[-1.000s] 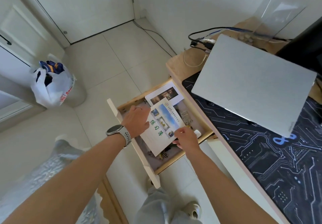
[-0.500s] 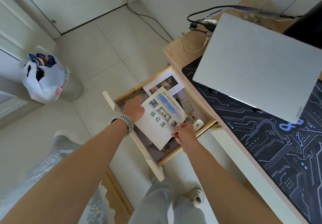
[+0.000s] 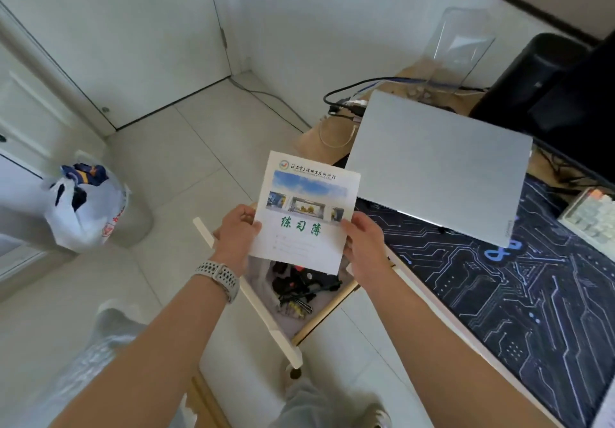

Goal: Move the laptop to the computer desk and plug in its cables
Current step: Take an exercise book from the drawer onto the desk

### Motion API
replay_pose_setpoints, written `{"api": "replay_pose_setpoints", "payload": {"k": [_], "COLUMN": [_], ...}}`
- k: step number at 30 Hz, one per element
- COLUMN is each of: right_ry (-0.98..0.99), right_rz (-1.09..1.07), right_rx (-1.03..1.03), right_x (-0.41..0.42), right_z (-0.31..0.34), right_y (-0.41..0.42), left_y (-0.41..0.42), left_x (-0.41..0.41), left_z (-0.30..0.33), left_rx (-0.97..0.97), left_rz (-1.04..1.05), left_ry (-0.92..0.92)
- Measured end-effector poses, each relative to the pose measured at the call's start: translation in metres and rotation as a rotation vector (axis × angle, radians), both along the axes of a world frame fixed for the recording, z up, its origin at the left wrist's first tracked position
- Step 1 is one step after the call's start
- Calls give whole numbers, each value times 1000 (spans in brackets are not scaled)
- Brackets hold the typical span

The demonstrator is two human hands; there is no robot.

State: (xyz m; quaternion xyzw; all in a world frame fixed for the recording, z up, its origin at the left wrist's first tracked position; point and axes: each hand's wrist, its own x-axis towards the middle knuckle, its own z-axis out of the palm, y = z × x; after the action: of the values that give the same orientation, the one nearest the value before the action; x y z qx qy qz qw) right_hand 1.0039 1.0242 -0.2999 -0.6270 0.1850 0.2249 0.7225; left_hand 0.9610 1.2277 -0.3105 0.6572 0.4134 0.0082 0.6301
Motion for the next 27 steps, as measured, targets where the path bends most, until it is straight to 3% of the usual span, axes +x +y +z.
{"api": "replay_pose_setpoints", "payload": {"k": [8,19,27], "right_ry": [-180,-186,-146], "right_rz": [-60,-430,-626], "right_rx": [-25,-110,-253], "right_x": [21,-15,-71], "right_z": [74,106,100], "right_y": [-63,-261,-404], "left_y": [-69,-265,-409], "left_x": [19,35,26], "left_z": [64,103,95], "left_rx": [-267,-172,-214], "left_rz": [-12,-458,-733], "left_ry": [-90,-142,-128]}}
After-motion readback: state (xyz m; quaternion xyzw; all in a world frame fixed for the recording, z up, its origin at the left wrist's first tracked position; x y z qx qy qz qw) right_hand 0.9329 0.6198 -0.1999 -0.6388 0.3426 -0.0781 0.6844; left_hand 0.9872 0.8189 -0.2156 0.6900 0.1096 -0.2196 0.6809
